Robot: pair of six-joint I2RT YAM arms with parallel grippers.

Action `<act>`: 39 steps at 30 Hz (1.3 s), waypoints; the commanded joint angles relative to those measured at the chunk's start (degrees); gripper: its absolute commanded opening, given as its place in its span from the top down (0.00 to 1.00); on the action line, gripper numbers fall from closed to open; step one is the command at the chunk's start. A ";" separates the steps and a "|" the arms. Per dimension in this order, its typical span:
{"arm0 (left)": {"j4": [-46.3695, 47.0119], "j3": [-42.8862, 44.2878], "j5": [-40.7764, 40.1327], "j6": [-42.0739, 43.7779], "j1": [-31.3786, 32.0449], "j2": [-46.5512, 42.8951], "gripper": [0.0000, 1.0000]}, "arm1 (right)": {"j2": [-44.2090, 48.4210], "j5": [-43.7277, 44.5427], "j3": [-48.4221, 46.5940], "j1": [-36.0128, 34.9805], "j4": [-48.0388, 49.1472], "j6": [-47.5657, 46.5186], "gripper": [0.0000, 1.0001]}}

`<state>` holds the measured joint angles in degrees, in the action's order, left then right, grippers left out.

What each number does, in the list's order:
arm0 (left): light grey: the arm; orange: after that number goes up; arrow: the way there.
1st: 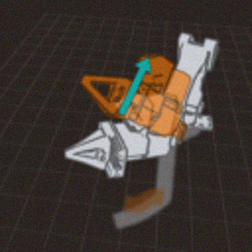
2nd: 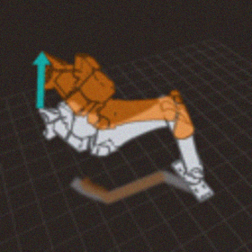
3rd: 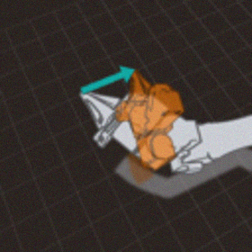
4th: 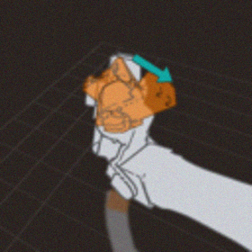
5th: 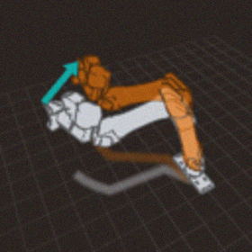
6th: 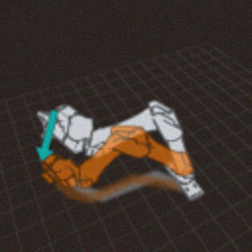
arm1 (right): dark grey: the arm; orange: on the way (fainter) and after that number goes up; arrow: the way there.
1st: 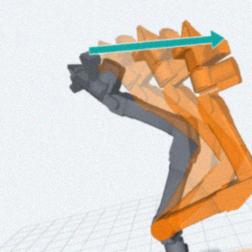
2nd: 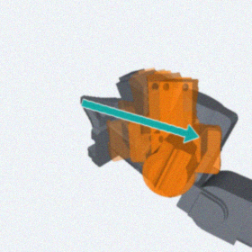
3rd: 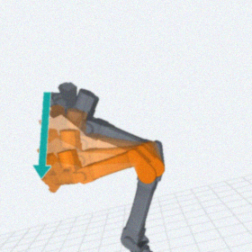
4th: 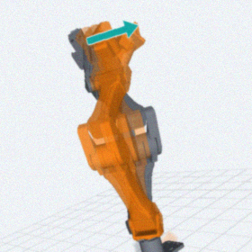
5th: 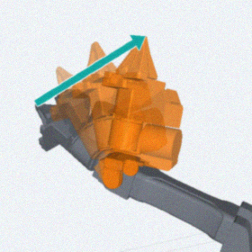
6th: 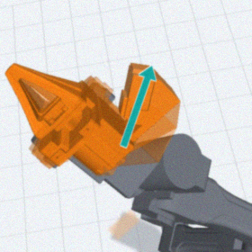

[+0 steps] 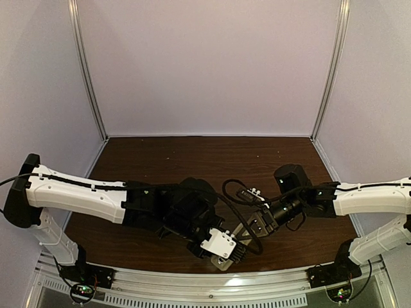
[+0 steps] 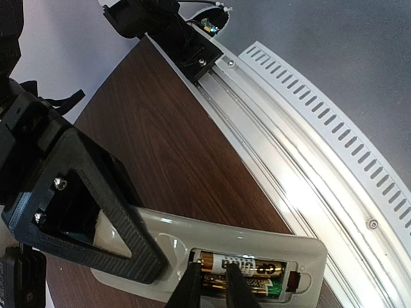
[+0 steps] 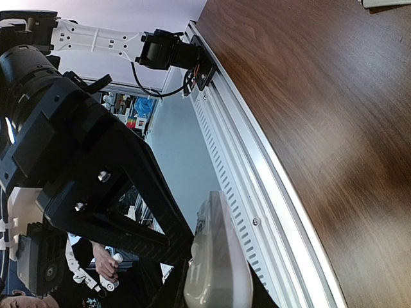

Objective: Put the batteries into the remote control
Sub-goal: Load the battery into the battery compartment.

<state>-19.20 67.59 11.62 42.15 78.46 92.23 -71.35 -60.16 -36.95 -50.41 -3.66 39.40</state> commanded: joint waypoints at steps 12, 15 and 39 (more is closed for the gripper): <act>-0.98 1.56 -0.21 0.72 -0.34 2.53 0.82 | 0.57 -0.48 -2.43 -0.73 1.35 -0.98 1.00; -1.18 1.66 0.26 0.93 -0.38 2.44 0.81 | 0.62 -0.41 -2.34 -0.74 1.38 -0.99 1.00; -1.31 3.42 -0.15 2.23 0.18 1.55 0.77 | 0.79 -0.05 -1.68 -0.92 1.14 -1.34 1.00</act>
<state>-21.52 69.56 12.19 43.88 78.54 93.56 -71.35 -59.35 -37.15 -50.76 -4.73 38.89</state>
